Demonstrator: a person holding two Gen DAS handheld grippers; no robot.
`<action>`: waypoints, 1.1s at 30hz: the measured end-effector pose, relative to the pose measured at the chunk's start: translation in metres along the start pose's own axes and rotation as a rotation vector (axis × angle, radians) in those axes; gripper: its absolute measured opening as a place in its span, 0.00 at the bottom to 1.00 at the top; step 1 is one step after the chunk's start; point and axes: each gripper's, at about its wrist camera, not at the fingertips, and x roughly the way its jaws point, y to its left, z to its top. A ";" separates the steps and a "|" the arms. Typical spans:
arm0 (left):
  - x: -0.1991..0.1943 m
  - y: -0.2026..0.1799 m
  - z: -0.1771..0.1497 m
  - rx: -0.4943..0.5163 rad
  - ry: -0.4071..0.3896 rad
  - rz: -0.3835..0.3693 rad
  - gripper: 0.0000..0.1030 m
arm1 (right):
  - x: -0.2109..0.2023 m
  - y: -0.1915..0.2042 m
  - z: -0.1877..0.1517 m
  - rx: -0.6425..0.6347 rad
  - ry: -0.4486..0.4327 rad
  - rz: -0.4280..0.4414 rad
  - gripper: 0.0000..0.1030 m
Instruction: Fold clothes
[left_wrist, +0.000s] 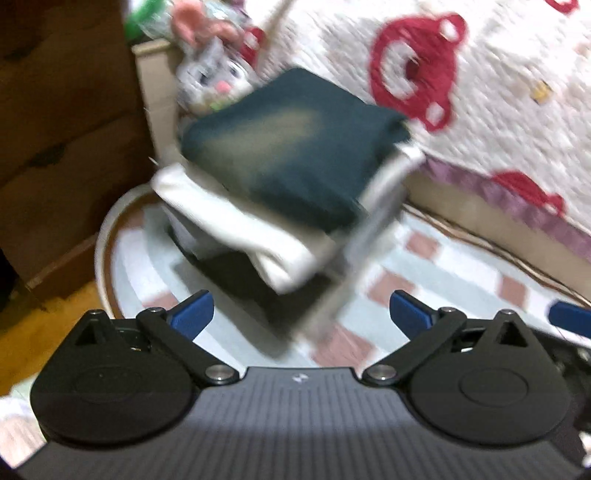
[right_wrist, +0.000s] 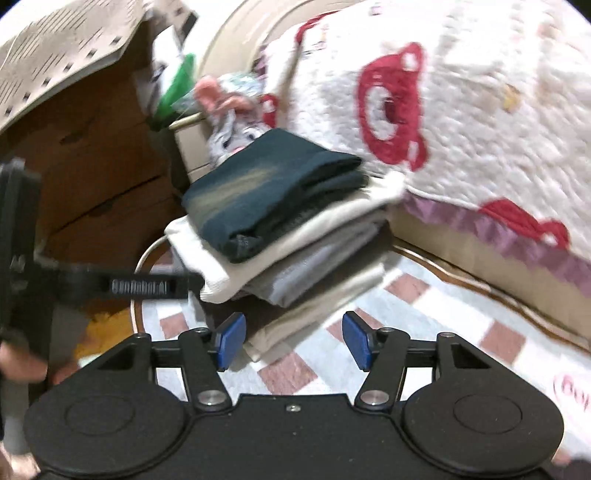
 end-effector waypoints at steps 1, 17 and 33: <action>-0.005 -0.002 -0.005 -0.009 0.013 -0.011 1.00 | -0.006 -0.002 -0.004 0.028 -0.004 -0.006 0.63; -0.081 -0.010 -0.066 0.061 -0.019 0.012 1.00 | -0.060 0.035 -0.040 -0.026 -0.025 -0.078 0.69; -0.086 -0.003 -0.074 0.047 -0.016 -0.024 1.00 | -0.080 0.050 -0.051 -0.056 -0.031 -0.074 0.70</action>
